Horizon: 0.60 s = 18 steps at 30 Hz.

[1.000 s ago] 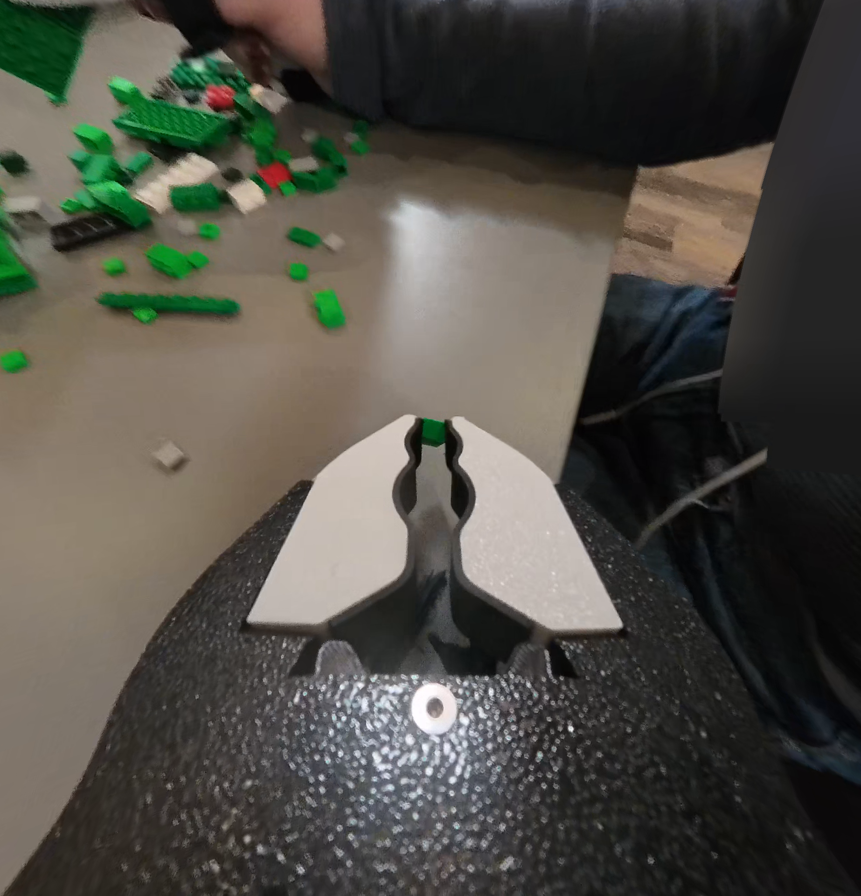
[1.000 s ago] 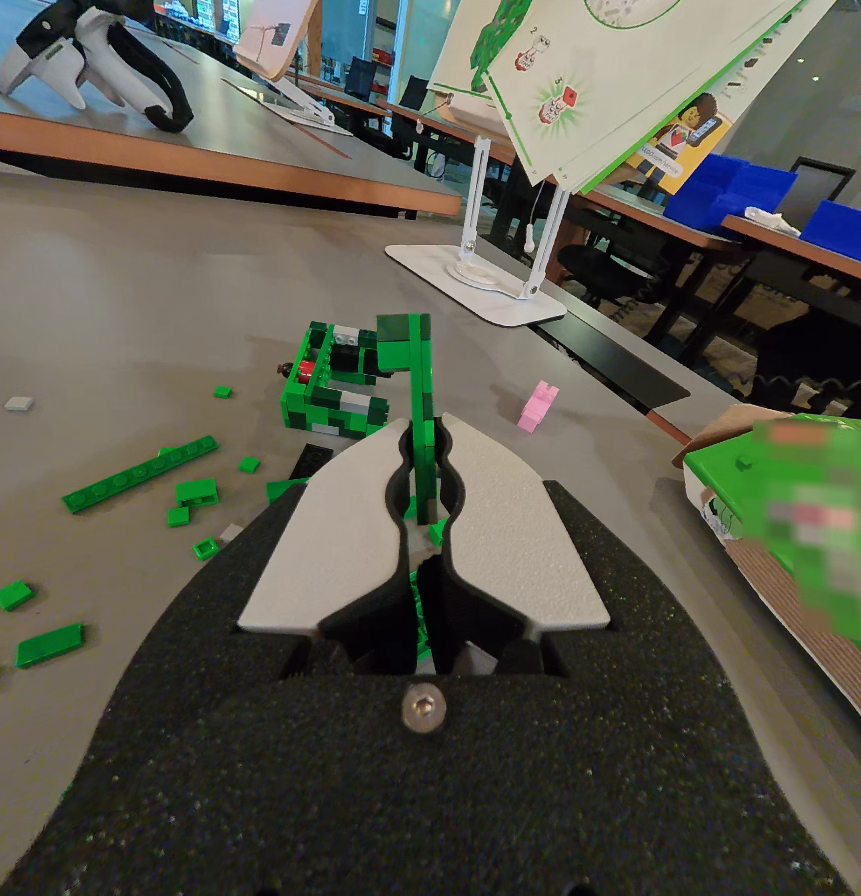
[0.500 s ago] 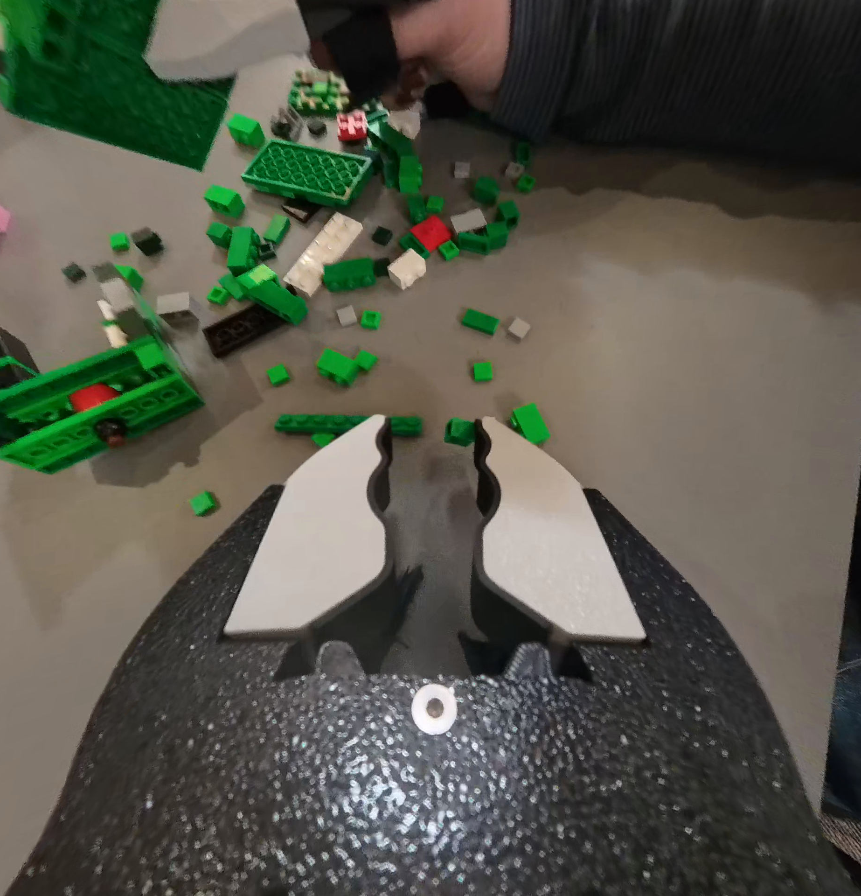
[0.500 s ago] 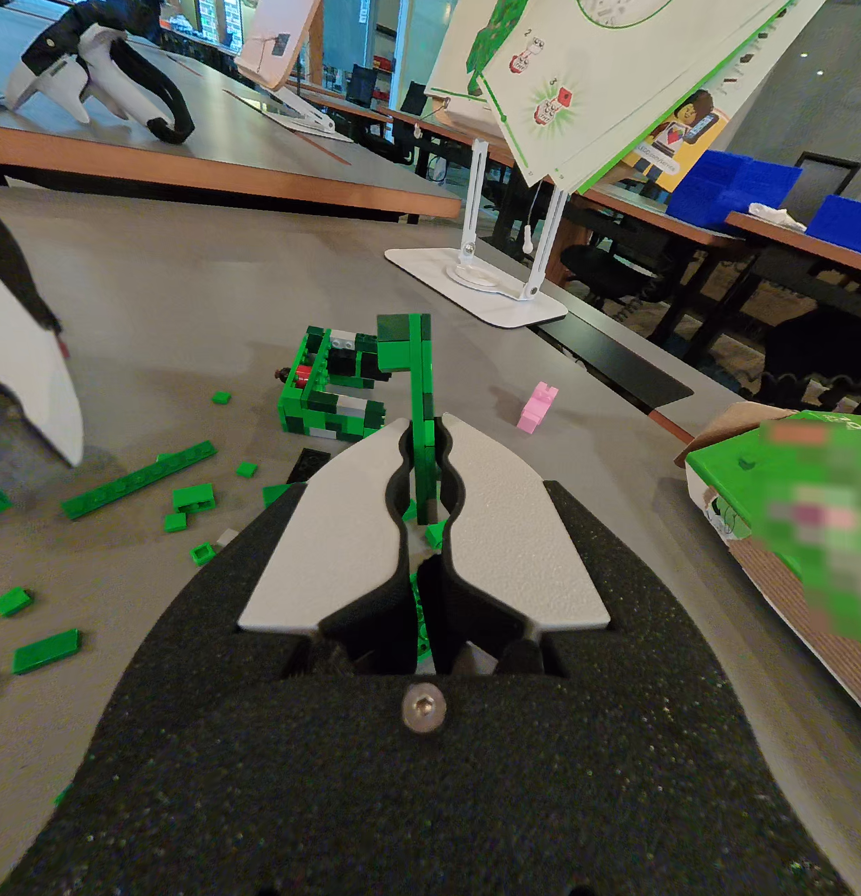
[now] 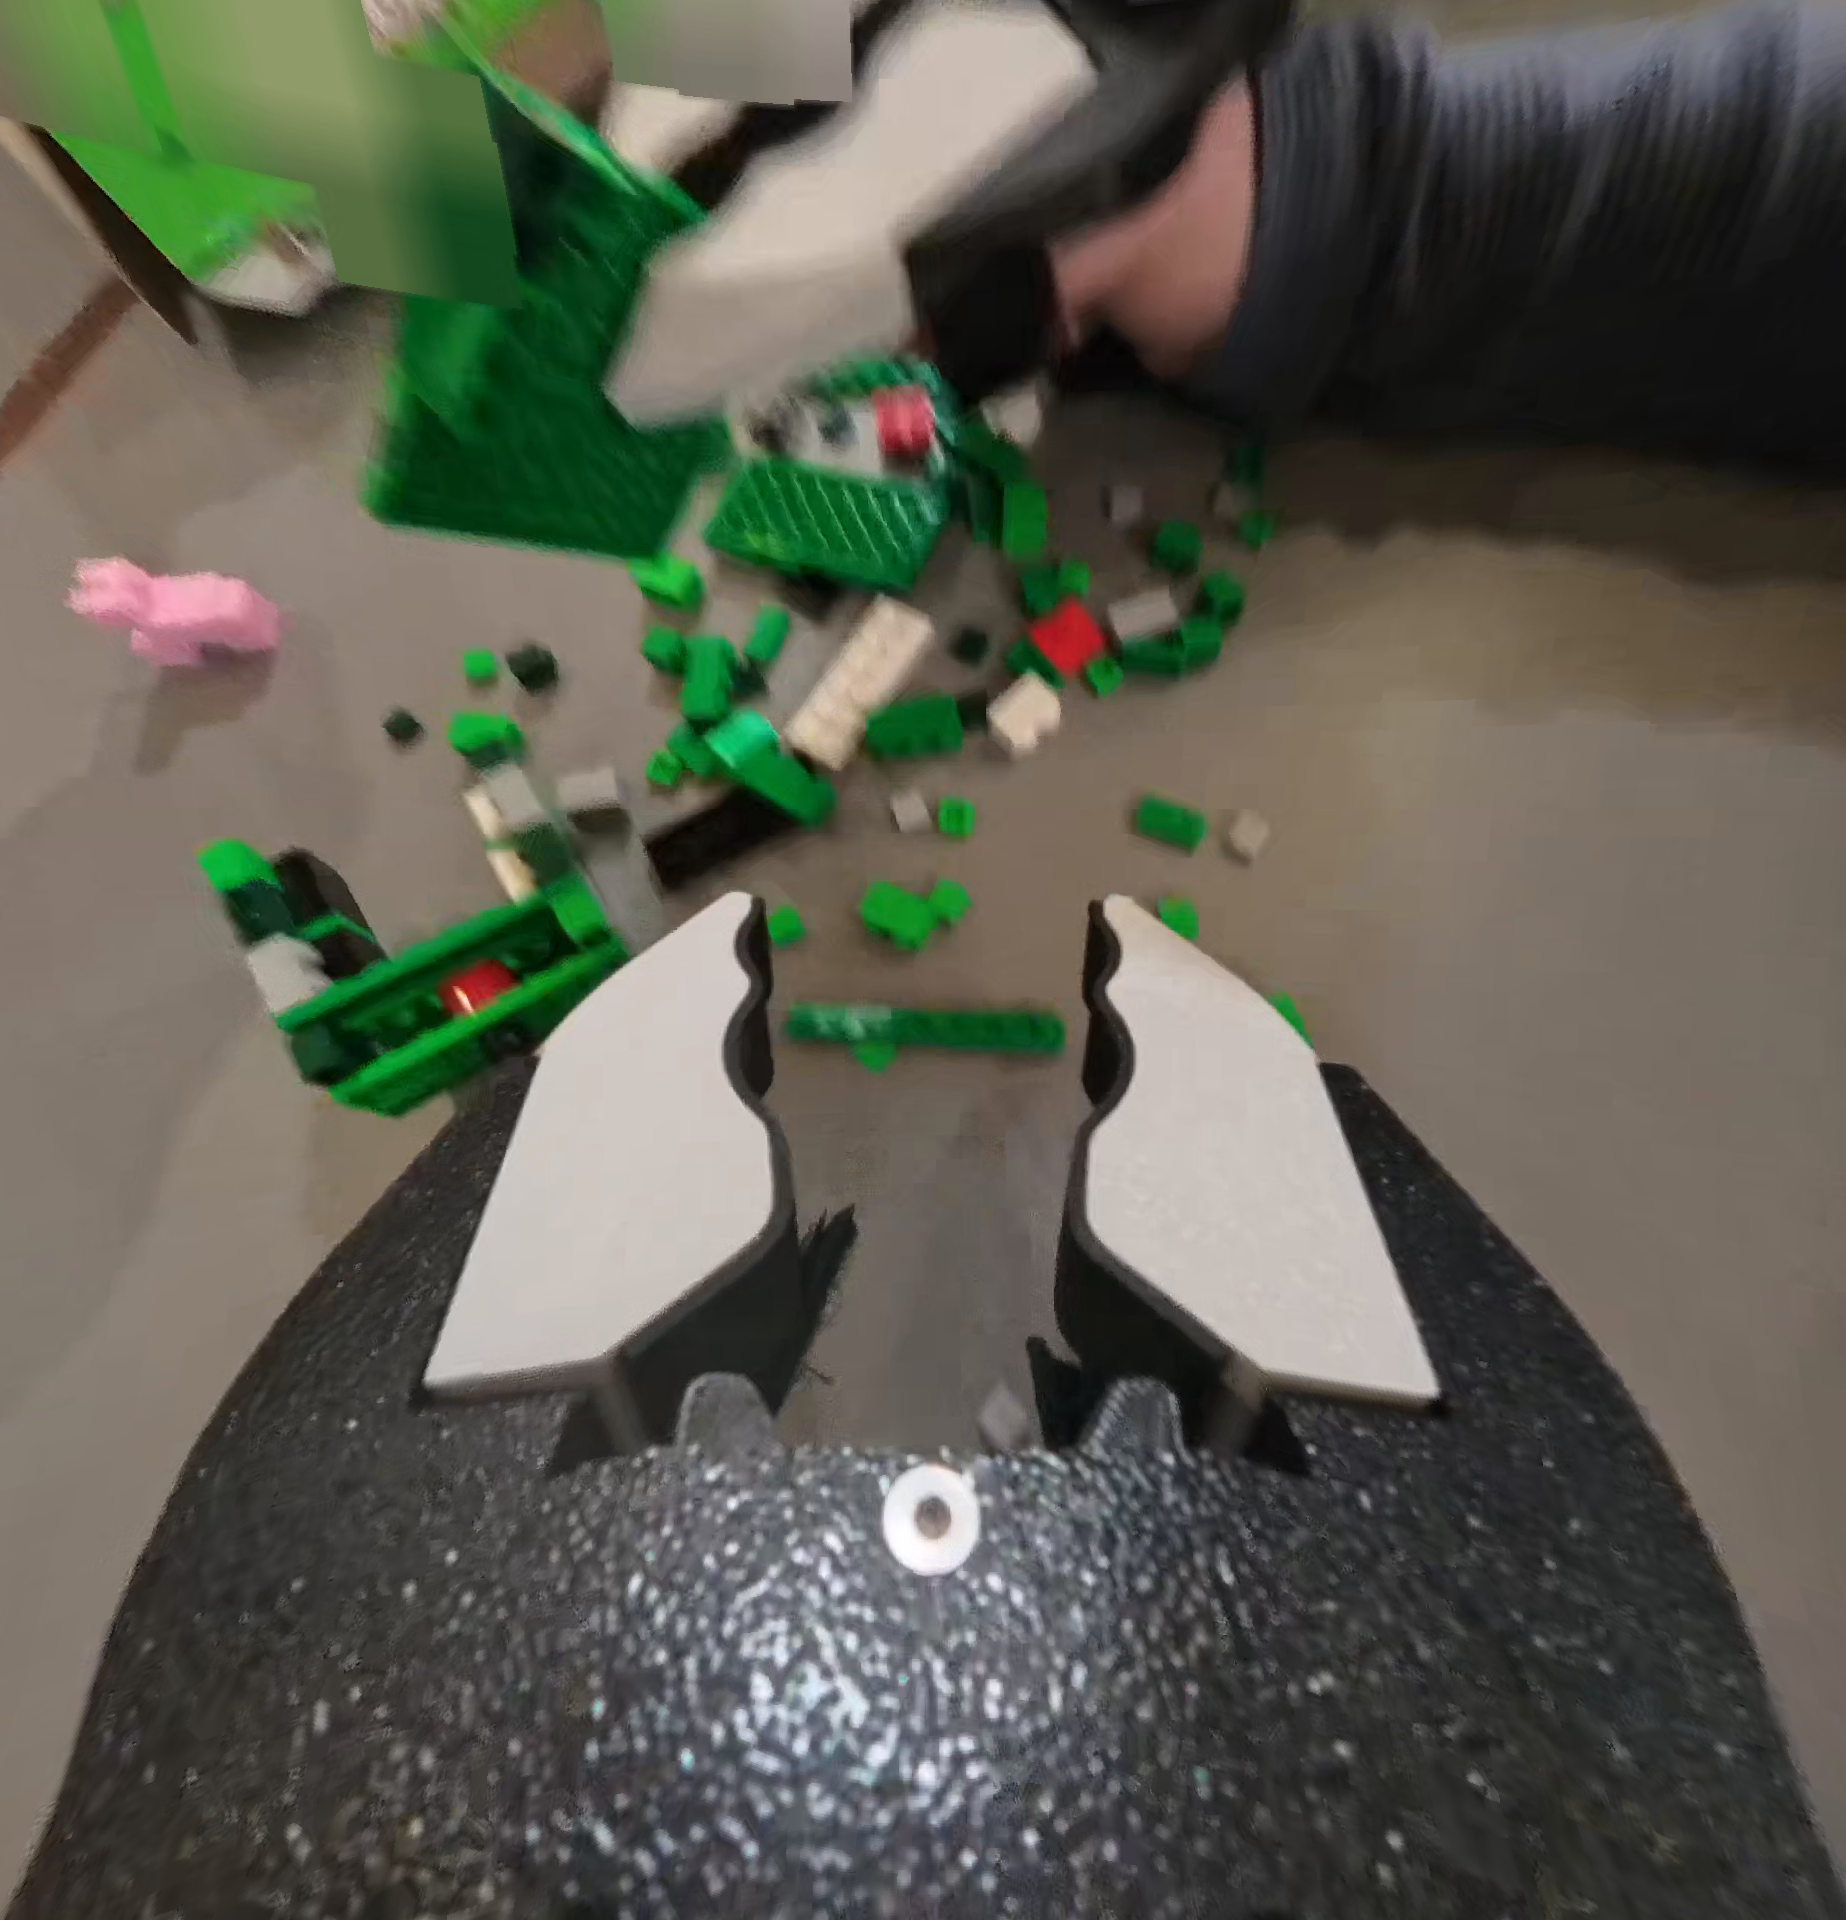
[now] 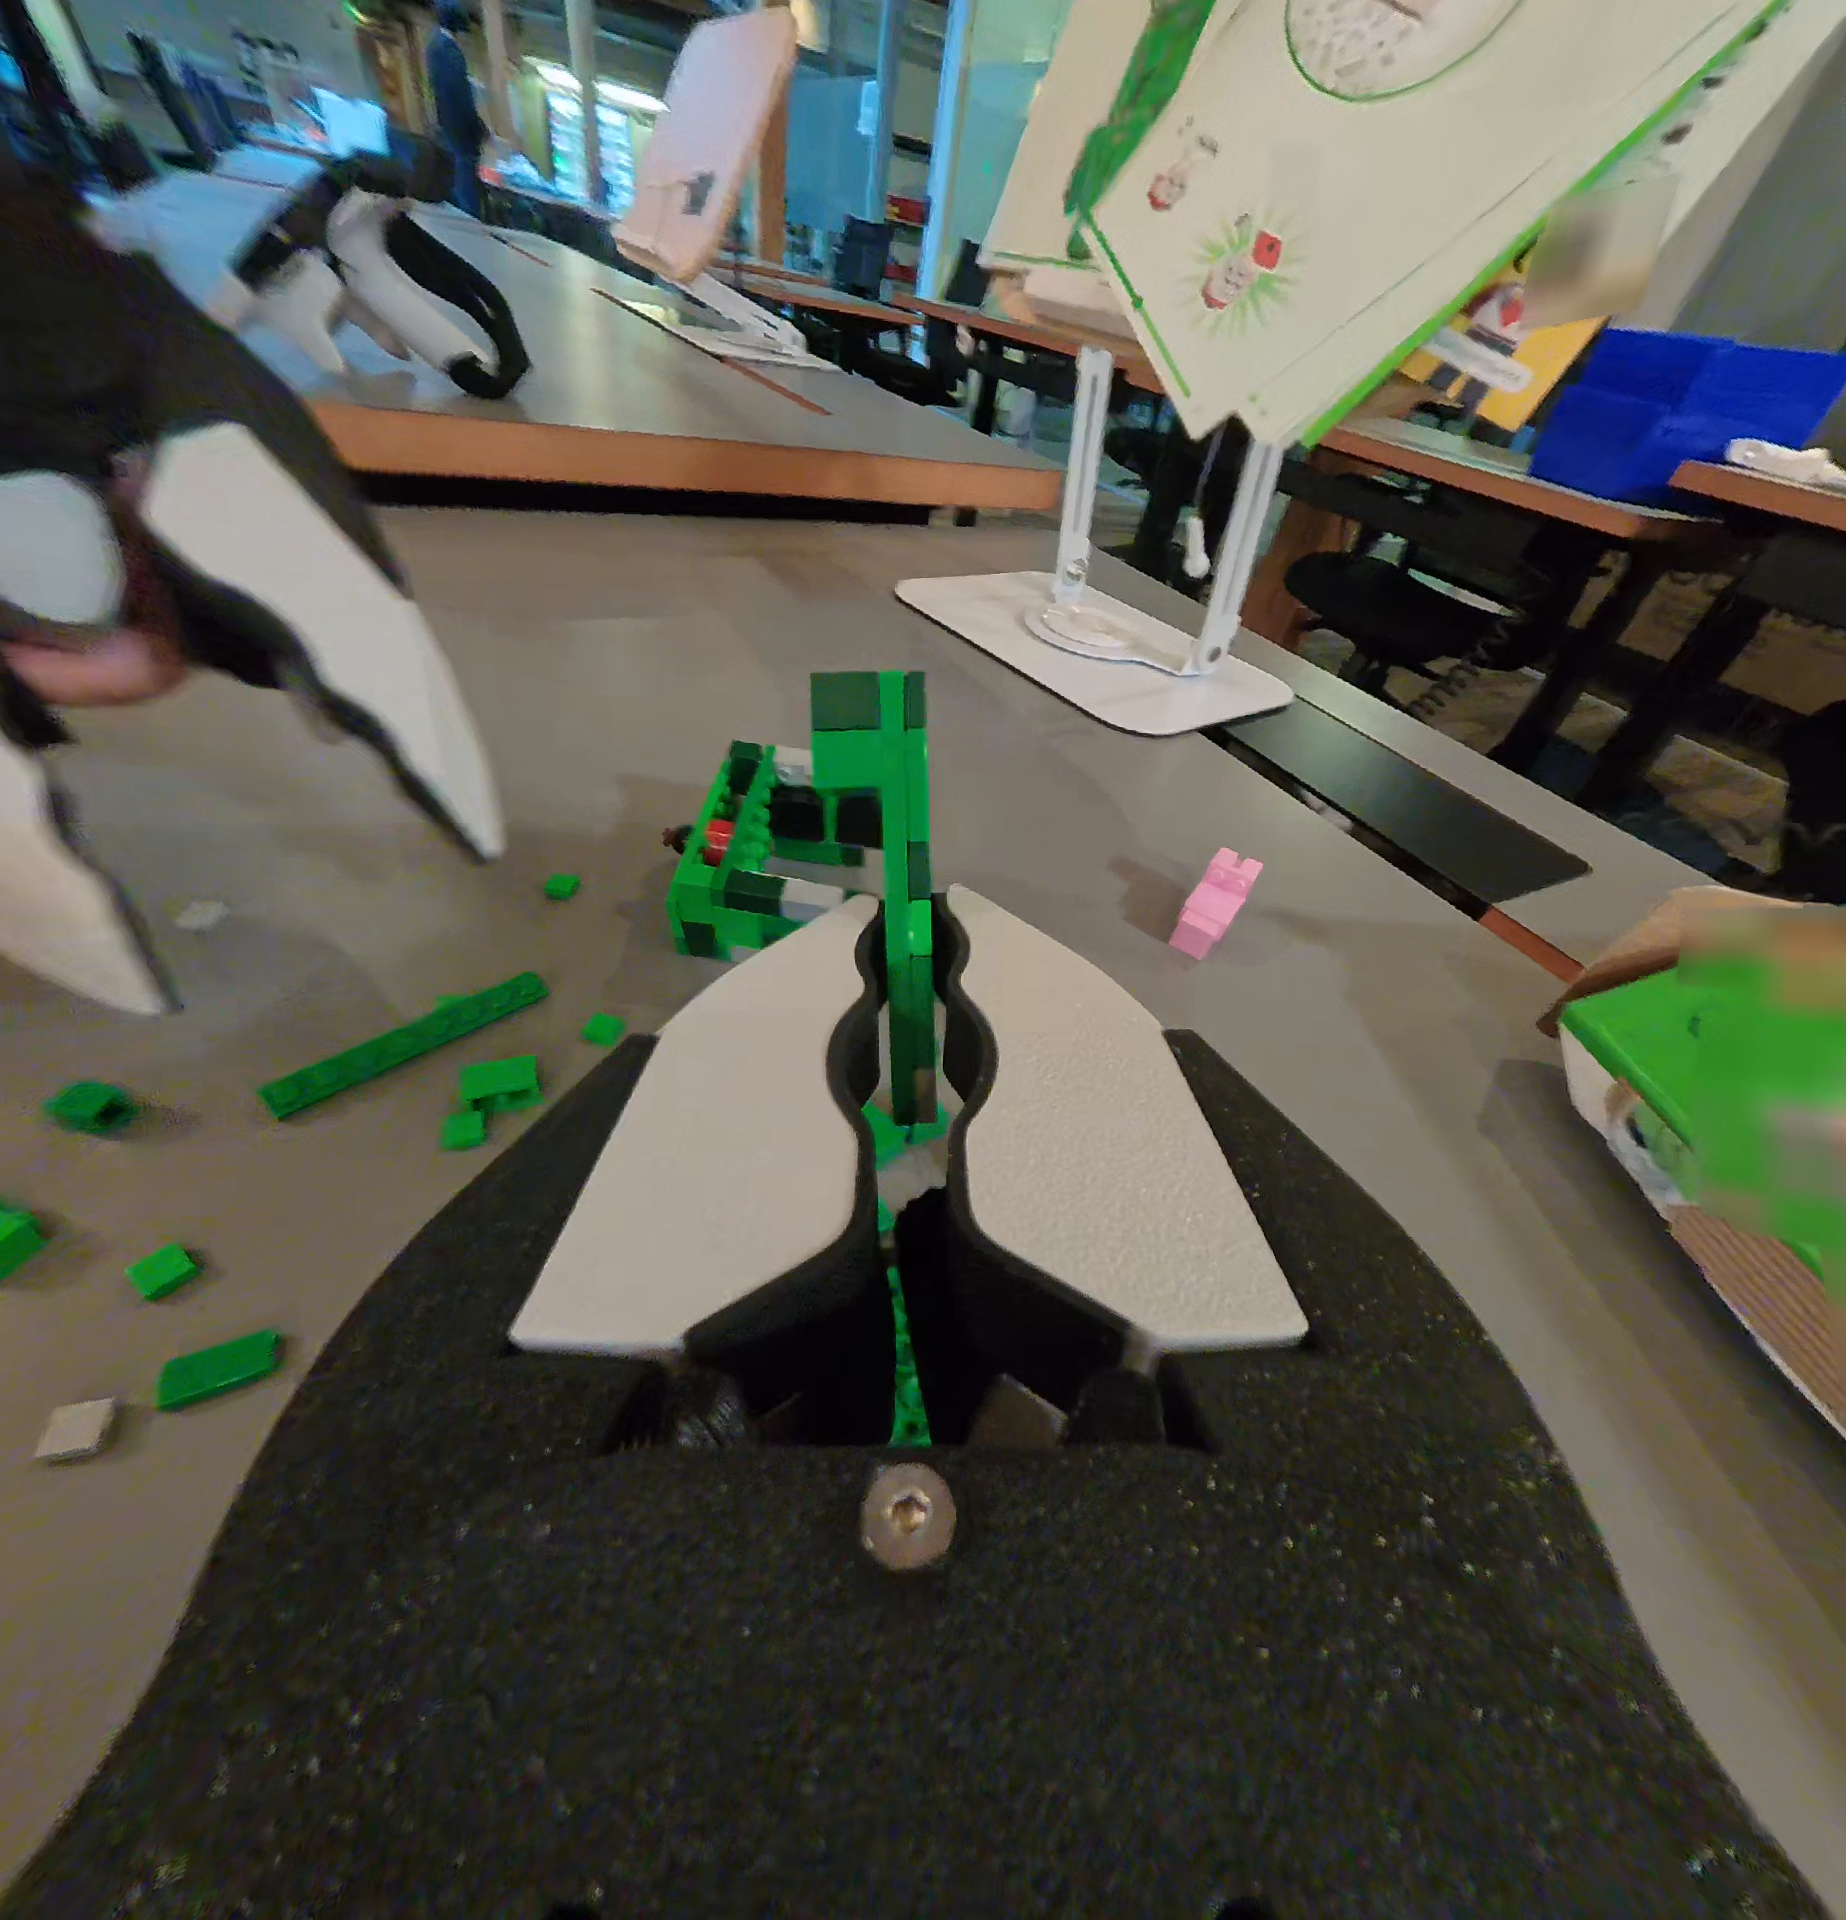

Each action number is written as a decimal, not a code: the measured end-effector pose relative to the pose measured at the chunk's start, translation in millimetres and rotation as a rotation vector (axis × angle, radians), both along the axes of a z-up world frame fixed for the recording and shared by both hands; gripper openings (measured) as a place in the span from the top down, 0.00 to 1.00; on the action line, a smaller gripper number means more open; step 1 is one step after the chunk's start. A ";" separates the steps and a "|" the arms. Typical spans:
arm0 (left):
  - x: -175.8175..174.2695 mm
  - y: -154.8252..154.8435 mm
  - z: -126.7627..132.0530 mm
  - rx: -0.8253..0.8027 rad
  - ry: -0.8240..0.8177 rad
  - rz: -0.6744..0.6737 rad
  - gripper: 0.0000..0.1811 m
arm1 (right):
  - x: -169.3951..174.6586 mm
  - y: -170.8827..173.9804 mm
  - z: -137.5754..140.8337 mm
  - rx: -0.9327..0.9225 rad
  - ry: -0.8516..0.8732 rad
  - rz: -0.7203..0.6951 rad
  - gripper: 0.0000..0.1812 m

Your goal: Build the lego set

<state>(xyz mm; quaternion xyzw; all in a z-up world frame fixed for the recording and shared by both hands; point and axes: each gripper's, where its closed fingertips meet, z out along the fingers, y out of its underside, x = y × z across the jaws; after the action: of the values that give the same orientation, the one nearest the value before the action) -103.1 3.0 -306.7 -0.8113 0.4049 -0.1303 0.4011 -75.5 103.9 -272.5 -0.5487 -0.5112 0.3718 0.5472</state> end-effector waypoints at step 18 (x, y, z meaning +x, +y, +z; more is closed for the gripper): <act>22.0 98.4 56.7 0.710 0.168 0.196 0.85 | 5.3 4.8 -20.2 -0.141 -0.279 -0.169 0.96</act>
<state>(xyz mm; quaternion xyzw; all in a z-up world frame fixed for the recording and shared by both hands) -81.2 101.3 -250.1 -0.6646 0.3766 0.1241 0.6333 -70.2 108.7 -292.7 -0.6729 -0.5068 0.2795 0.4607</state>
